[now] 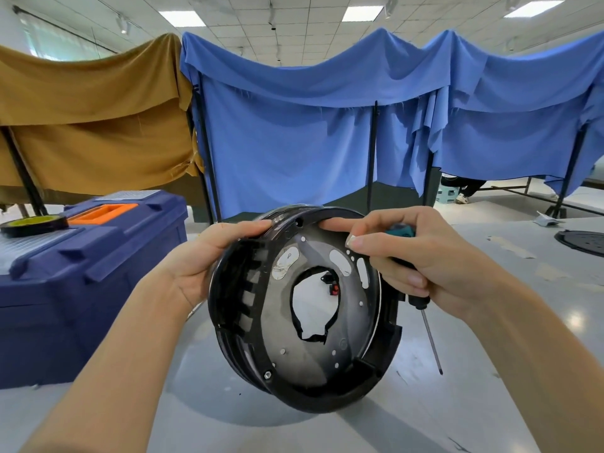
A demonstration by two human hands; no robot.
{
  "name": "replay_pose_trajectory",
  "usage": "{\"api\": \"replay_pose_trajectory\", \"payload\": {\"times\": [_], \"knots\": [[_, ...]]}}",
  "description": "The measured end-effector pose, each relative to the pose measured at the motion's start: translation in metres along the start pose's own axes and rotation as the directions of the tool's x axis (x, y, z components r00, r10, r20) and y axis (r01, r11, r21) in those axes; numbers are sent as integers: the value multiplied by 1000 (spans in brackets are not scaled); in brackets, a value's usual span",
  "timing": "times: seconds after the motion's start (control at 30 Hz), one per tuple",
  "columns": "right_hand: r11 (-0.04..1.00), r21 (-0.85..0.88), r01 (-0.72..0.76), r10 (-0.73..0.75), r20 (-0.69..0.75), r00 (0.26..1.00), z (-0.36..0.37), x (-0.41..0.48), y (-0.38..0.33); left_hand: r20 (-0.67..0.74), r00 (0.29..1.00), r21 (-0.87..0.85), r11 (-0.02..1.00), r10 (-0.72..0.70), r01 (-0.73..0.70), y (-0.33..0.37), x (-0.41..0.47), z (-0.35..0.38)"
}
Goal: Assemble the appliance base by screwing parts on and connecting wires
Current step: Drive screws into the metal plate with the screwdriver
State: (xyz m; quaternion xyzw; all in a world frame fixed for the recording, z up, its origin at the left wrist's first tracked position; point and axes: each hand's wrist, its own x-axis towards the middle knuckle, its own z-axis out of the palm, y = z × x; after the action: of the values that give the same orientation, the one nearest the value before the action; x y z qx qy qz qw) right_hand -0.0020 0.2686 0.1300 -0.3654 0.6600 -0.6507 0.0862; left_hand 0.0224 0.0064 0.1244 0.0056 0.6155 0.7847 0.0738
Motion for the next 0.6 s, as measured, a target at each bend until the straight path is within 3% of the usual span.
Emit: {"api": "replay_pose_trajectory", "payload": {"times": [0.33, 0.6], "knots": [[999, 2, 34, -34, -29, 999, 6, -7, -3, 9, 994, 171, 979, 112, -112, 17, -2, 7], [999, -31, 44, -48, -137, 989, 13, -7, 3, 149, 988, 449, 893, -34, -37, 46, -13, 21]]}}
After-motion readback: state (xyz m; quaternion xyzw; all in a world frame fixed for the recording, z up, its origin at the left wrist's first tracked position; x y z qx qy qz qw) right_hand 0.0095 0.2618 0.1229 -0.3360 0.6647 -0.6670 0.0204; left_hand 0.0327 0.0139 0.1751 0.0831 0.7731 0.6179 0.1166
